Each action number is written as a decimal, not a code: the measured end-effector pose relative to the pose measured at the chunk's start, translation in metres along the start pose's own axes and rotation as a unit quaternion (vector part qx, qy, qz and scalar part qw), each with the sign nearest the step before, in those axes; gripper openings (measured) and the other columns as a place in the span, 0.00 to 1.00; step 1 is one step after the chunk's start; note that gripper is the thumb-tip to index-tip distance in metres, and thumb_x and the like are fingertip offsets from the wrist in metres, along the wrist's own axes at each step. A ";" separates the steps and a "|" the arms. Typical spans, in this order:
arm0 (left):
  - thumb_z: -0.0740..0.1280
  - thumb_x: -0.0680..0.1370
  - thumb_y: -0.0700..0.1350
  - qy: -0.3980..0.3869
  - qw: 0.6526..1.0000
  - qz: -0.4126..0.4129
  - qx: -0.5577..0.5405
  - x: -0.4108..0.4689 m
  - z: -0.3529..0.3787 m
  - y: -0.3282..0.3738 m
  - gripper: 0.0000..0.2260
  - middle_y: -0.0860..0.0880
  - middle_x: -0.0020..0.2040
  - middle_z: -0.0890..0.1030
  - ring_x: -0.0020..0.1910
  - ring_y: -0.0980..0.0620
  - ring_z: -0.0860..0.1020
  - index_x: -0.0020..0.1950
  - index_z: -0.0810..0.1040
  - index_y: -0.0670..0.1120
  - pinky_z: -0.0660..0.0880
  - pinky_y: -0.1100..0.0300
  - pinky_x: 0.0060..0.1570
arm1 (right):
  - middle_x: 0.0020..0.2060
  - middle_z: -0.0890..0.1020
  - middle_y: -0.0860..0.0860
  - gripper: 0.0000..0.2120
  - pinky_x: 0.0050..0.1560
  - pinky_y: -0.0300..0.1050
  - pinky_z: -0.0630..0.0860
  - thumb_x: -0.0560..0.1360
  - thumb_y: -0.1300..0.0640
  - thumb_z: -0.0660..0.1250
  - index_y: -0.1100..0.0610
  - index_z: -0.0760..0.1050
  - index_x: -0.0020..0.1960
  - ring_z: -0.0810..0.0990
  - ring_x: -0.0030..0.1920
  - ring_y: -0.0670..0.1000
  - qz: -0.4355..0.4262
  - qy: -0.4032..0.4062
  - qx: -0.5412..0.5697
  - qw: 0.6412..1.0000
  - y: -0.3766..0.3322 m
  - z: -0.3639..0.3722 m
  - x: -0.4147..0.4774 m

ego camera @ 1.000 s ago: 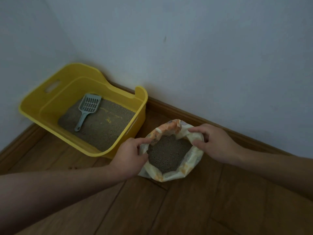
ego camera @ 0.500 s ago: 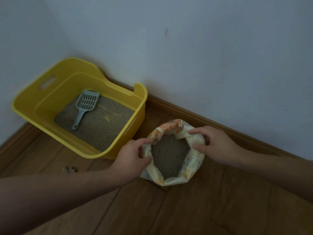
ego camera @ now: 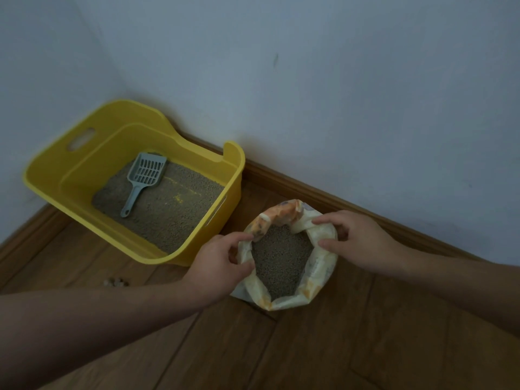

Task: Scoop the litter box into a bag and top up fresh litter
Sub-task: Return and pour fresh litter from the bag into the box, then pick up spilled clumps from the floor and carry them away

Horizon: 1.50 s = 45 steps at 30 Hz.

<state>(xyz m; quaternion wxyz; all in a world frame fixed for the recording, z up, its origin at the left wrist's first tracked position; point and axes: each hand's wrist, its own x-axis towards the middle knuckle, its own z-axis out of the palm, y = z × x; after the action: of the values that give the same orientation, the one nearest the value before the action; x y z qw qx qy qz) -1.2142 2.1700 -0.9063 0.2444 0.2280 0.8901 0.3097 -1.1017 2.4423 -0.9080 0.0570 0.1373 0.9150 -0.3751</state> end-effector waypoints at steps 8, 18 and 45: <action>0.75 0.73 0.49 0.006 1.000 0.004 0.002 0.002 -0.004 0.001 0.22 0.55 0.52 0.73 0.44 0.58 0.77 0.64 0.75 0.61 0.77 0.62 0.44 | 0.54 0.77 0.42 0.19 0.44 0.37 0.75 0.73 0.50 0.73 0.42 0.76 0.63 0.78 0.42 0.40 0.006 0.013 -0.017 1.000 -0.004 -0.008 -0.002; 0.75 0.73 0.47 0.009 0.999 0.035 -0.006 -0.004 -0.008 0.008 0.22 0.57 0.51 0.72 0.44 0.57 0.77 0.65 0.75 0.59 0.79 0.60 0.45 | 0.52 0.76 0.39 0.18 0.42 0.36 0.75 0.73 0.51 0.73 0.42 0.76 0.62 0.78 0.42 0.36 0.003 0.036 -0.018 0.999 -0.018 -0.021 0.005; 0.57 0.82 0.55 -0.082 0.970 0.118 0.196 -0.027 -0.146 0.127 0.23 0.48 0.72 0.71 0.69 0.48 0.70 0.75 0.67 0.47 0.70 0.49 0.67 | 0.67 0.75 0.53 0.22 0.65 0.47 0.70 0.81 0.46 0.59 0.55 0.70 0.72 0.73 0.66 0.53 0.062 -0.052 -0.161 0.984 -0.186 -0.091 -0.015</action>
<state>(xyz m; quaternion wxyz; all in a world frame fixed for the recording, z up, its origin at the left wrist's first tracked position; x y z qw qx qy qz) -1.2448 2.1798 -0.7140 0.2286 0.3991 0.8774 0.1364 -1.1426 2.3761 -0.7152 0.1491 0.1629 0.9489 -0.2253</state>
